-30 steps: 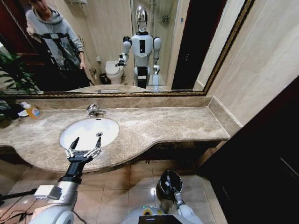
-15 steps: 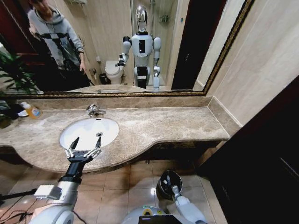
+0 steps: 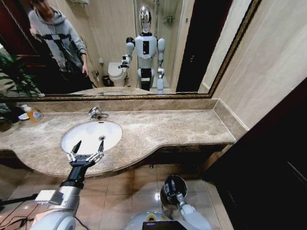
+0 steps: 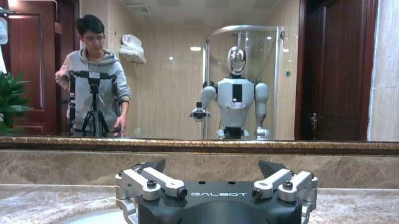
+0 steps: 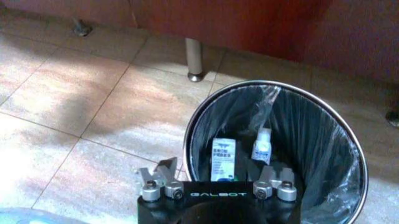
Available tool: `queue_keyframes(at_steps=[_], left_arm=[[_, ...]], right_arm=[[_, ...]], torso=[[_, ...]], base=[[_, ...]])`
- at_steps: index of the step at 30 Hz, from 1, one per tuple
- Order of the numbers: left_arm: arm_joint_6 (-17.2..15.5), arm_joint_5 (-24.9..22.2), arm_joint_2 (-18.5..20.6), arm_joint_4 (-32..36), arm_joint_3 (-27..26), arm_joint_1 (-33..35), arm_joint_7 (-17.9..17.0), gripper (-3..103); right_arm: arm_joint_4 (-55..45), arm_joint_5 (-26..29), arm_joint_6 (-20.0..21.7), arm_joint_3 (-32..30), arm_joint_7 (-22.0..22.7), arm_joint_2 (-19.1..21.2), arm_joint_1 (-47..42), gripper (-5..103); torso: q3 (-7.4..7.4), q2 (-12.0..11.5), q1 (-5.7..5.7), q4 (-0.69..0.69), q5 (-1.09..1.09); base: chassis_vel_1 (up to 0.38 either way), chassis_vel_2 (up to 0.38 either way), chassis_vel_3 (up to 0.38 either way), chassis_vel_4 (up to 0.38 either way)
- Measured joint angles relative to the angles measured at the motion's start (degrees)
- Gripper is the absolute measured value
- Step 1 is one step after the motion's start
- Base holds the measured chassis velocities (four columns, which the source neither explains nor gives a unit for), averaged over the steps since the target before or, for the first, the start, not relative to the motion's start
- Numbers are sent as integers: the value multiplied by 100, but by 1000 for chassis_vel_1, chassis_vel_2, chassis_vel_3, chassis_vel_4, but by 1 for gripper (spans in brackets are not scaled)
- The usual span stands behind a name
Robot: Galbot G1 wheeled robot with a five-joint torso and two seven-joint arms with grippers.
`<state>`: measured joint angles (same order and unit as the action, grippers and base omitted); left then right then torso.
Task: Pick up the trash from the sink and place it in the trash bin.
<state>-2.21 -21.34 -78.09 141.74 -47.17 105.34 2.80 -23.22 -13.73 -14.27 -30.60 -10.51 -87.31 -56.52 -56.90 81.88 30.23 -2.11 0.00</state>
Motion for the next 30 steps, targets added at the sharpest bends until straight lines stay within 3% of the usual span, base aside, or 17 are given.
queue_keyframes(at_steps=[1, 5, 8, 15, 17, 21, 25, 30], left_arm=[[0, 0, 0, 0, 0, 0, 0, 100], [0, 0, 0, 0, 0, 0, 0, 100], [0, 0, 0, 0, 0, 0, 0, 100], [0, 0, 0, 0, 0, 0, 0, 100], [0, 0, 0, 0, 0, 0, 0, 100], [0, 0, 0, 0, 0, 0, 0, 100], [0, 0, 0, 0, 0, 0, 1, 100], [0, 0, 0, 0, 0, 0, 0, 100]], right_arm=[[0, 0, 0, 0, 0, 0, 0, 70], [-166, 10, 0, -5, -61, 6, -136, 87], [-768, 351, 141, -13, -61, 36, -386, 99], [-2400, 534, 384, -110, 43, 267, -1056, 100], [-3353, 994, 527, -225, 149, 351, -1535, 100], [-4341, 1275, 504, -538, 425, 361, -2055, 100], [-5361, 1546, 471, -854, 592, 220, -2671, 100], [-6484, 1330, 271, -1242, 793, -160, -3354, 100]], torso=[[0, 0, 0, 0, 0], [0, 0, 0, 0, 1], [0, 0, 0, 0, 3], [0, 0, 0, 0, -1], [0, 0, 0, 1, 2], [0, 1, 0, -1, 1], [0, 1, 0, 0, 1], [0, 1, 0, 1, 1]], base=[[0, 0, 0, 0], [0, 0, 0, 0], [0, 0, 0, 0], [0, 0, 0, 0], [0, 0, 0, 0], [0, 0, 0, 0], [0, 0, 0, 0], [0, 0, 0, 0]])
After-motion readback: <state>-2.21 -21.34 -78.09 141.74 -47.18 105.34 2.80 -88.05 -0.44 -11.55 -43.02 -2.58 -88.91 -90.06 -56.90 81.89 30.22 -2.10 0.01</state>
